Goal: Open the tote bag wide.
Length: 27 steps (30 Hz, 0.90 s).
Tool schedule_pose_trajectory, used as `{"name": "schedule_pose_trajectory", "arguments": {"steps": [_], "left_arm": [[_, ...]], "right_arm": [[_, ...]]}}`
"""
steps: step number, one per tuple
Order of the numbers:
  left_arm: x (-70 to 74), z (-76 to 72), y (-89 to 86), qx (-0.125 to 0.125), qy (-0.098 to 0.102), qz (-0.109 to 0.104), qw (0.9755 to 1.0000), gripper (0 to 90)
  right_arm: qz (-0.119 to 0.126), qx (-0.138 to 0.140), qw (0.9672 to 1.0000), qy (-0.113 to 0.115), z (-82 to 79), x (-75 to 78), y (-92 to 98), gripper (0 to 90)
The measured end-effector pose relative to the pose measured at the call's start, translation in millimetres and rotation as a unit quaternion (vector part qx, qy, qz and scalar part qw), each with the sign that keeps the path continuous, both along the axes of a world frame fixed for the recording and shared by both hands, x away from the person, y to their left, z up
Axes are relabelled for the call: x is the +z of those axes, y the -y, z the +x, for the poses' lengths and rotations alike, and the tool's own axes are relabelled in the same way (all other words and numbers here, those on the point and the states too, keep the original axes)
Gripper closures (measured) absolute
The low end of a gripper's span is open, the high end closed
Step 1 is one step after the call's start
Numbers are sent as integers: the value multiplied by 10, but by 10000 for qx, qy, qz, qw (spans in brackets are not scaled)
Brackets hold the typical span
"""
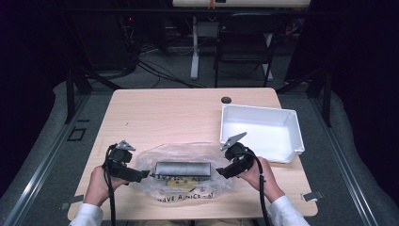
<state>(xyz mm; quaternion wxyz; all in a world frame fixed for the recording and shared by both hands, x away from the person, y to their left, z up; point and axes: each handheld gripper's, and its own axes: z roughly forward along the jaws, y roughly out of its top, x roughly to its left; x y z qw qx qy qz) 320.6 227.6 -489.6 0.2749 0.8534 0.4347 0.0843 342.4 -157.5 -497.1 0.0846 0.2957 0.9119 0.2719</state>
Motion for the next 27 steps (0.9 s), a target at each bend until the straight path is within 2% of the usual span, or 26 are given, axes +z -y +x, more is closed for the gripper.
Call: {"name": "schedule_pose_trajectory", "arguments": {"steps": [3, 8, 11, 15, 19, 23, 24, 27], "left_arm": [[21, -10, -39, 109, 116, -66, 9999, 26], [46, -24, -127, 316, 313, -217, 9988, 0], [61, -37, -173, 415, 375, -380, 9977, 0], [87, -51, -245, 519, 468, -452, 9965, 0], [72, -40, -344, 673, 513, -504, 9951, 0], [42, -17, -457, 843, 511, -530, 9937, 0], [32, -9, -485, 877, 472, -525, 9936, 0], [-23, 10, -540, 1043, 544, -439, 9921, 0]], "right_arm": [[-51, 159, 9999, 31, -5, 23, -10, 222], [-167, 488, 9985, -155, -12, 93, -81, 178], [-251, 607, 9978, -42, -42, 166, -151, 166], [-188, 783, 9967, 72, -59, 267, -216, 169], [-308, 1158, 9927, 120, -57, 317, -337, 170], [-599, 1531, 9864, 85, -17, 284, -512, 168], [-656, 1614, 9847, 33, -1, 280, -552, 168], [-781, 1784, 9808, 33, 38, 253, -656, 171]]}}
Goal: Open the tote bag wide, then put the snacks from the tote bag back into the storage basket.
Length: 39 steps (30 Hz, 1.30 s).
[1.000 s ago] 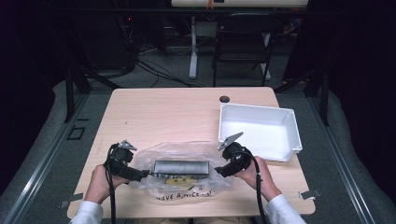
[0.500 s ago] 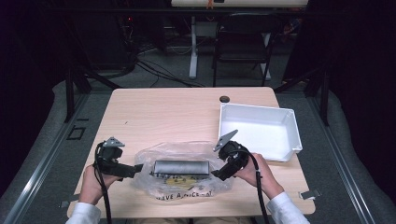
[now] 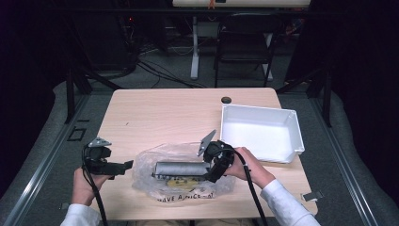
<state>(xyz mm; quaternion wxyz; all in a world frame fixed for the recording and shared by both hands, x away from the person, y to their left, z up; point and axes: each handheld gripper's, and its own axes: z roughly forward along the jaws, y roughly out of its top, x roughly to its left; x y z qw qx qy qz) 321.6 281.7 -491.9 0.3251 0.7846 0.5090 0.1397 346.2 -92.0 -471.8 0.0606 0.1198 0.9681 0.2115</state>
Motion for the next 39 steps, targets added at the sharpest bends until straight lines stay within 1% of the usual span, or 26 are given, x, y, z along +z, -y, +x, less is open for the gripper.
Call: {"name": "schedule_pose_trajectory", "arguments": {"steps": [2, 3, 4, 6, 8, 9, 10, 11, 12, 14, 15, 17, 18, 20, 21, 24, 25, 28, 31, 34, 35, 36, 37, 39], "left_arm": [[-35, 16, -33, 63, -51, 75, 9999, 0], [-50, 25, -48, 85, -78, 154, 9998, 0], [-70, 35, -60, 96, -93, 169, 9998, 0], [-94, 46, -76, 135, -141, 139, 9997, 0], [-100, 50, -77, 148, -152, 142, 9997, 0], [-99, 50, -75, 148, -147, 147, 9997, 0], [-101, 51, -70, 142, -128, 150, 9997, 0], [-97, 50, -62, 145, -151, 155, 9997, 0], [-94, 51, -58, 127, -147, 159, 9997, 0], [-97, 58, -47, 99, -133, 159, 9997, 0], [-99, 62, -42, 92, -143, 158, 9997, 0], [-112, 68, -38, 96, -127, 162, 9997, 0], [-111, 71, -42, 63, -171, 158, 9997, 0], [-116, 75, -48, 64, -190, 159, 9997, 0], [-117, 78, -50, 57, -195, 158, 9997, 0], [-130, 84, -36, 50, -183, 167, 9997, 0], [-125, 86, -33, 15, -235, 182, 9996, 0], [-134, 93, -18, -22, -276, 179, 9995, 0], [-145, 95, -14, -38, -296, 186, 9994, 0], [-137, 90, -13, -41, -298, 191, 9994, 0], [-137, 90, -11, -37, -290, 189, 9994, 0], [-135, 94, -12, -61, -285, 204, 9994, 0], [-137, 97, -7, -68, -301, 196, 9993, 0], [-142, 101, 2, -66, -315, 178, 9993, 0]], "right_arm": [[-57, 75, 10000, -7, 20, -24, -62, 184], [-98, 132, 9999, -33, 34, -35, -88, 192], [-141, 178, 9997, -54, 43, -47, -116, 211], [-177, 294, 9994, -59, 61, -77, -161, 234], [-347, 383, 9987, -38, 81, -96, -205, 247], [-349, 418, 9985, -65, 90, -115, -222, 254], [-358, 432, 9984, -51, 94, -128, -239, 264], [-391, 468, 9981, -34, 104, -139, -256, 272], [-514, 535, 9972, -52, 112, -144, -275, 282], [-627, 579, 9964, -1, 118, -161, -314, 314], [-674, 653, 9956, 10, 125, -167, -333, 338], [-740, 727, 9946, 27, 127, -183, -372, 361], [-788, 763, 9940, 32, 126, -195, -392, 373], [-884, 834, 9926, 17, 135, -213, -429, 380], [-892, 829, 9926, 46, 140, -226, -446, 403], [-965, 880, 9914, 63, 163, -251, -492, 425], [-1019, 928, 9905, 16, 169, -255, -508, 427], [-1103, 1022, 9886, -28, 186, -273, -552, 420], [-1146, 1066, 9877, -44, 202, -281, -587, 418], [-1292, 1131, 9851, -48, 211, -303, -623, 409], [-1312, 1121, 9850, -51, 209, -314, -634, 406], [-1401, 1137, 9836, -65, 212, -316, -646, 405], [-1405, 1130, 9836, -82, 212, -330, -657, 403], [-1500, 1173, 9817, -89, 220, -350, -676, 400]]}}
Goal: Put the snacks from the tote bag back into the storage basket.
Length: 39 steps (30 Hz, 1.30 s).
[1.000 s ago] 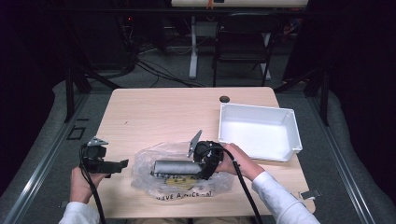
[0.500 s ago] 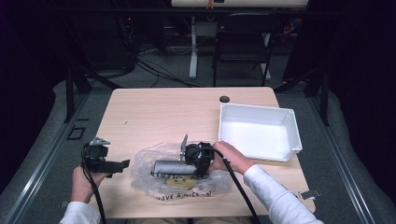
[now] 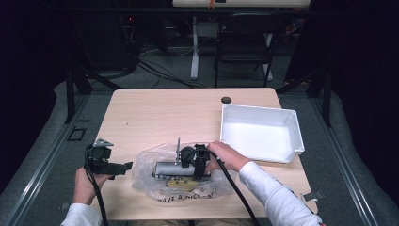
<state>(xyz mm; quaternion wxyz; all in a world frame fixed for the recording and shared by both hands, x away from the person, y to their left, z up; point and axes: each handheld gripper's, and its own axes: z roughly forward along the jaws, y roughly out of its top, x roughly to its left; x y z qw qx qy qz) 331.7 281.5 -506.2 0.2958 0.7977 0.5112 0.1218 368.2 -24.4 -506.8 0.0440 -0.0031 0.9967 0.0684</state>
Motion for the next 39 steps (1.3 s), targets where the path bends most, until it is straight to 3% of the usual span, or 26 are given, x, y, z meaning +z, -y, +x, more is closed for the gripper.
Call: {"name": "schedule_pose_trajectory", "arguments": {"steps": [13, 30, 39], "left_arm": [[-18, 13, 29, -72, -29, 33, 10000, 0], [-34, 22, 40, -87, -24, 27, 10000, 0], [-30, 19, 35, -80, -20, 37, 10000, 0]], "right_arm": [[-430, 66, 9991, 18, 3, -139, -141, 401], [-288, -100, 9992, -271, 59, -171, -126, 423], [-178, -100, 9997, -159, 20, 35, -77, 422]]}}
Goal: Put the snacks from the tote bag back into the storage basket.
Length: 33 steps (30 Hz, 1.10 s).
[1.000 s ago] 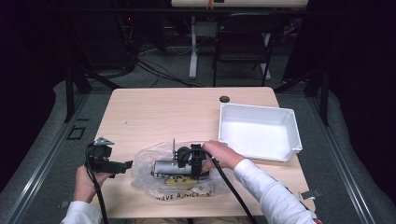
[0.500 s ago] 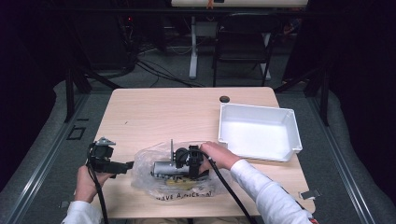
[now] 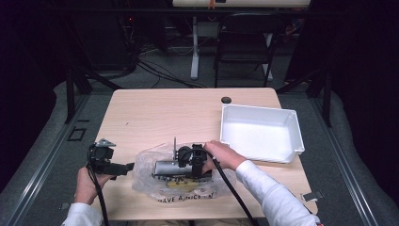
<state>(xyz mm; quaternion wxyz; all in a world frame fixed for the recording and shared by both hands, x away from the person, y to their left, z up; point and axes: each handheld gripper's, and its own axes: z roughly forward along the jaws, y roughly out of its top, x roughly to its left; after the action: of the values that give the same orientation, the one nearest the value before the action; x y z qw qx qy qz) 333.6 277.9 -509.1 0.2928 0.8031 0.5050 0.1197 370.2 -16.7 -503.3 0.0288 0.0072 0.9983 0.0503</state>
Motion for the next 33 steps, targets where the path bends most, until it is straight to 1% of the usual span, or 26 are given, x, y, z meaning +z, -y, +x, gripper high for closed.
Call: {"name": "schedule_pose_trajectory", "arguments": {"steps": [3, 5, 9, 11, 13, 16, 19, 20, 22, 23, 25, 27, 29, 31, 32, 33], "left_arm": [[0, -1, -2, 7, -1, 1, 10000, 0], [1, -2, -1, 9, -2, -2, 10000, 0], [1, -1, 0, -5, 0, -8, 10000, 0], [1, 0, 0, -5, 1, -9, 10000, 0], [2, -1, -1, 7, 1, -3, 10000, 0], [1, -1, -8, -4, 6, -18, 10000, 0], [-4, 3, -14, 24, 2, -35, 10000, 0], [-8, 6, -15, 25, -2, -40, 10000, 0], [-10, 11, -18, 0, -22, -31, 10000, 0], [-10, 10, -19, 2, -21, -32, 10000, 0], [-8, 6, -19, 20, -18, -36, 10000, 0], [-4, 2, -18, 34, -6, -32, 10000, 0], [-4, 2, -12, 31, 2, -47, 10000, 0], [-4, 5, -7, 14, -12, -27, 10000, 0], [-5, 6, -6, 19, -16, -28, 10000, 0], [-10, 8, -3, 29, -4, -25, 10000, 0]], "right_arm": [[53, 3, 10000, 21, -4, 85, 28, 422], [134, -44, 9999, -4, -2, 140, 51, 423], [187, -26, 9998, 57, -4, 261, 89, 422], [224, -38, 9997, 41, -13, 315, 101, 422], [289, -20, 9996, 68, -22, 366, 110, 423], [312, 24, 9995, 62, -30, 461, 127, 423], [405, 52, 9992, 50, -34, 531, 152, 423], [378, 67, 9992, 64, -33, 558, 161, 423], [471, 73, 9989, 45, -30, 588, 182, 423], [433, 124, 9990, 59, -22, 615, 190, 423], [477, 103, 9988, 37, -26, 646, 211, 423], [454, 169, 9988, 66, -16, 686, 231, 423], [423, 130, 9990, 67, -14, 730, 257, 423], [487, 120, 9987, 74, -4, 764, 288, 423], [437, 186, 9988, 98, 12, 792, 306, 423], [471, 135, 9988, 77, 15, 807, 326, 423]]}}
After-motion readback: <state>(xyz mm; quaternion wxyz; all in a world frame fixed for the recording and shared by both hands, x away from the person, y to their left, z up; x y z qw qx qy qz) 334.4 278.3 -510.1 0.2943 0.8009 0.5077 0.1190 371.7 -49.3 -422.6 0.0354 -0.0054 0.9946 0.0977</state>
